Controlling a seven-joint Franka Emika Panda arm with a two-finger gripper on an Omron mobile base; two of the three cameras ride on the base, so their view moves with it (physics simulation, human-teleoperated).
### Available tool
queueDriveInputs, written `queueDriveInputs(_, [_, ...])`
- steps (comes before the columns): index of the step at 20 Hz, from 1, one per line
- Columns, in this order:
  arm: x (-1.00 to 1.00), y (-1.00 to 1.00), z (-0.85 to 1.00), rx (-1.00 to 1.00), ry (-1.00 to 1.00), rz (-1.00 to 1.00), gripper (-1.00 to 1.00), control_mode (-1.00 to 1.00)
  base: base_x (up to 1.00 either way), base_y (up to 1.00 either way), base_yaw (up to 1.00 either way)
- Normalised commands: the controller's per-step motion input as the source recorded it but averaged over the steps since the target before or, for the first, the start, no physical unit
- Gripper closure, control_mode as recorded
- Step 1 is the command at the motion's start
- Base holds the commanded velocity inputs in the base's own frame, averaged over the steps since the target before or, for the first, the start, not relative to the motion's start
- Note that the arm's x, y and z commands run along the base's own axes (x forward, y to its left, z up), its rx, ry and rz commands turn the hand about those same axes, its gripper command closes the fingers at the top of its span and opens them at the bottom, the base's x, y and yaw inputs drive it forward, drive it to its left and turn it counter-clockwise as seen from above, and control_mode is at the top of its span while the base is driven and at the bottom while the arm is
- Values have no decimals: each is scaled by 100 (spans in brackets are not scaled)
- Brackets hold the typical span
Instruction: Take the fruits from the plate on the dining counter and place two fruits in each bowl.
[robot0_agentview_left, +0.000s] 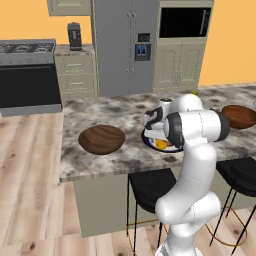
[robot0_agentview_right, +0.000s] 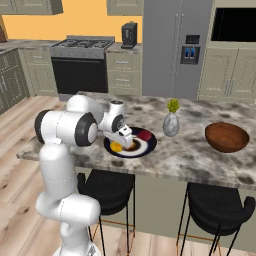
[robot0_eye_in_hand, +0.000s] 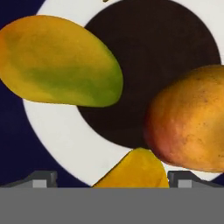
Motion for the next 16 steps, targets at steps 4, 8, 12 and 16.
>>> queueDriveInputs(4, [-12, 0, -10, 0, 0, -1, -100, -100, 0, 0, 0])
queueDriveInputs(8, [-27, 0, -6, 0, 0, 0, 100, -100, 0, 0, 0])
queueDriveInputs(12, [-32, 0, 31, 0, -4, 0, 100, -100, 0, 0, 0])
queueDriveInputs(16, [-7, 21, 93, 0, -2, 0, 100, -100, 0, 0, 0])
